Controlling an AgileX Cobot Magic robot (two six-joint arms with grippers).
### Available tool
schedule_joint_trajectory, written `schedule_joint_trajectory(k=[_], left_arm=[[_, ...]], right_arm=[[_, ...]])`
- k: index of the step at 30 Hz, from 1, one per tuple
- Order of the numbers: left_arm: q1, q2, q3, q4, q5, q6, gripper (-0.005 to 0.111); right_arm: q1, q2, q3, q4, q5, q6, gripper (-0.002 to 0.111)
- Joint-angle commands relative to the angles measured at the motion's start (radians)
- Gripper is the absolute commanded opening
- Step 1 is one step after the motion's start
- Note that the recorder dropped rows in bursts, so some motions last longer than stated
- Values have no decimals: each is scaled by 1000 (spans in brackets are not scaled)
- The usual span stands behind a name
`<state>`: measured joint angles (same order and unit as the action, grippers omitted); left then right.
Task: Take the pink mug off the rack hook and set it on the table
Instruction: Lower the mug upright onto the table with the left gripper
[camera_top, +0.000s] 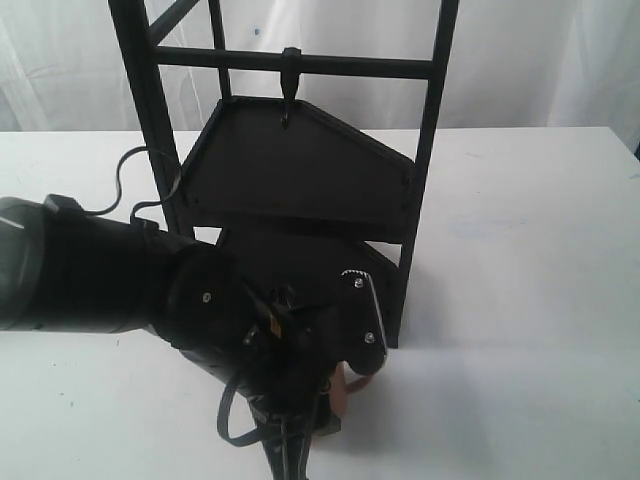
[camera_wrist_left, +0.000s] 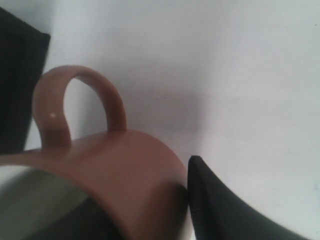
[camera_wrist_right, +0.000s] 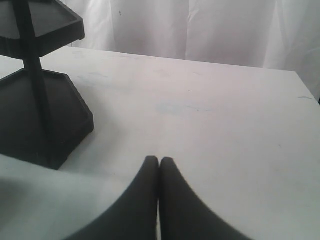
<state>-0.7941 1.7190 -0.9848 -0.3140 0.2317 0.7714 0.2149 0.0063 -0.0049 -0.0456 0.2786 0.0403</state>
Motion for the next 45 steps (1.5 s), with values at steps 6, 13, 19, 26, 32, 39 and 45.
schedule_joint_trajectory(k=[6, 13, 19, 26, 32, 39, 45], left_arm=[[14, 1, 6, 55, -6, -7, 0], [14, 3, 6, 94, -62, -7, 0], [14, 9, 6, 121, -74, -7, 0], [14, 52, 6, 122, -45, -7, 0], [14, 57, 6, 122, -43, -7, 0], [14, 46, 6, 122, -26, -15, 16], [14, 37, 6, 109, -20, -16, 51]], right_arm=[[-6, -6, 5, -3, -3, 2, 0], [-6, -6, 5, -3, -3, 2, 0], [-6, -6, 5, -3, -3, 2, 0], [-6, -6, 5, -3, -3, 32, 0], [-6, -6, 5, -3, -3, 20, 0], [-6, -6, 5, -3, -3, 20, 0], [-6, -6, 5, -3, -3, 20, 0]])
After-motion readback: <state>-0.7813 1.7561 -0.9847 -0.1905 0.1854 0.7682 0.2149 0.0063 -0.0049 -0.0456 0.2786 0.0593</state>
